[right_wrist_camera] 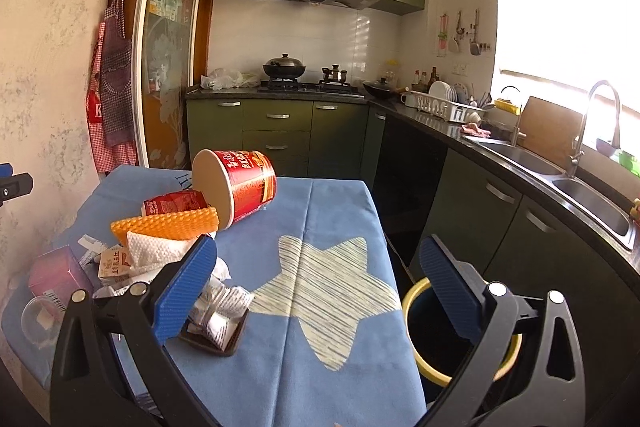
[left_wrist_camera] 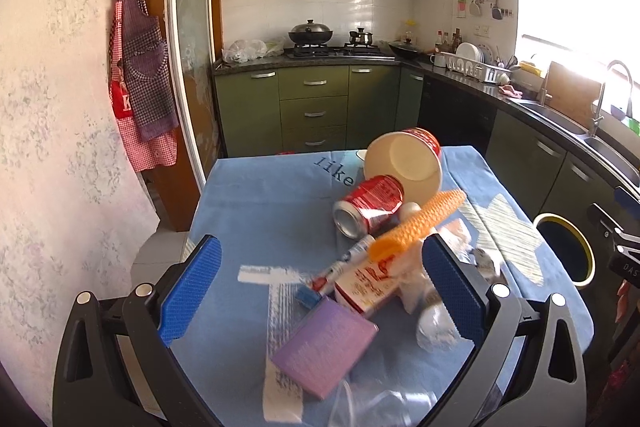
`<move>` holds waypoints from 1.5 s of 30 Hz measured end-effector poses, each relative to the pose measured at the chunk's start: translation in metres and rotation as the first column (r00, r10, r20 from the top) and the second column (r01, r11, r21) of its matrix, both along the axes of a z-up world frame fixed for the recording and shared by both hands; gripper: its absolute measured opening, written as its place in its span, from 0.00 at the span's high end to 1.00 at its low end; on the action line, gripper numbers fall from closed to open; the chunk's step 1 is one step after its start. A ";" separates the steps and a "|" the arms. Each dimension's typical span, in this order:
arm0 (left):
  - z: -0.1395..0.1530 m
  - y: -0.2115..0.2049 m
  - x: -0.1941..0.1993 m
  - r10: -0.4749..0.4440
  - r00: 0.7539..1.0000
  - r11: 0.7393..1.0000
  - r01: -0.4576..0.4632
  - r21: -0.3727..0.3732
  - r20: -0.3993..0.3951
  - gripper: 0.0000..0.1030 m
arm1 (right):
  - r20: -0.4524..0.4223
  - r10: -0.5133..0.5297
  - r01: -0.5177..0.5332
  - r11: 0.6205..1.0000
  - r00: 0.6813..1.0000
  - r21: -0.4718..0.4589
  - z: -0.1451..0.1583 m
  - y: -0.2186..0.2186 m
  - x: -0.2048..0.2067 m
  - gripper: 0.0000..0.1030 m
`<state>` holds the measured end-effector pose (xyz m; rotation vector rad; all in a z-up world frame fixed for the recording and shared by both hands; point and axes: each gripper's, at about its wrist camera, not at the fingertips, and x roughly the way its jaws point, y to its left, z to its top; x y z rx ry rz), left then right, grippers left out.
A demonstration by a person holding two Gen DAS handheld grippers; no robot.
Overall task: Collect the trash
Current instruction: 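Grasp the red paper noodle cup with the right tool, then carry the red cup over the yellow-rimmed bin and open the right tool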
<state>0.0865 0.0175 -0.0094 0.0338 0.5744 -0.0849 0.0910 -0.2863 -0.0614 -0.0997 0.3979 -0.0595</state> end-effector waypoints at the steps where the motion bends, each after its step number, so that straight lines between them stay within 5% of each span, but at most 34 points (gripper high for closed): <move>1: 0.000 0.003 0.012 -0.003 1.000 1.000 0.003 -0.001 -0.007 0.03 | -0.007 0.010 -0.010 1.000 1.000 -0.010 0.000 0.005 0.011 0.06; 16: -0.045 0.043 0.184 -0.037 0.995 0.998 0.033 -0.044 -0.092 0.04 | -0.131 0.179 -0.195 0.973 0.975 -0.121 -0.010 0.081 0.170 0.11; 18: -0.055 0.046 0.204 -0.026 0.996 0.998 0.022 -0.052 -0.086 0.04 | -0.169 0.165 -0.190 0.971 0.972 -0.143 -0.017 0.086 0.192 0.24; 29: -0.106 0.062 0.243 -0.007 0.994 0.994 -0.004 -0.107 -0.107 0.04 | -0.191 0.029 -0.082 0.958 0.981 -0.276 -0.050 0.094 0.259 0.48; 34: -0.114 0.052 0.237 -0.028 0.993 0.996 0.018 -0.086 -0.113 0.04 | -0.159 -0.018 -0.036 0.945 0.987 -0.326 -0.052 0.089 0.281 0.89; 39: -0.120 0.046 0.232 -0.040 0.993 0.997 0.032 -0.072 -0.107 0.04 | -0.216 -0.036 -0.018 0.970 0.976 -0.244 -0.042 0.061 0.310 0.95; 45: -0.120 0.045 0.226 -0.049 0.994 0.996 0.042 -0.078 -0.093 0.04 | -0.330 0.018 0.013 0.996 0.944 0.091 -0.020 -0.010 0.317 0.95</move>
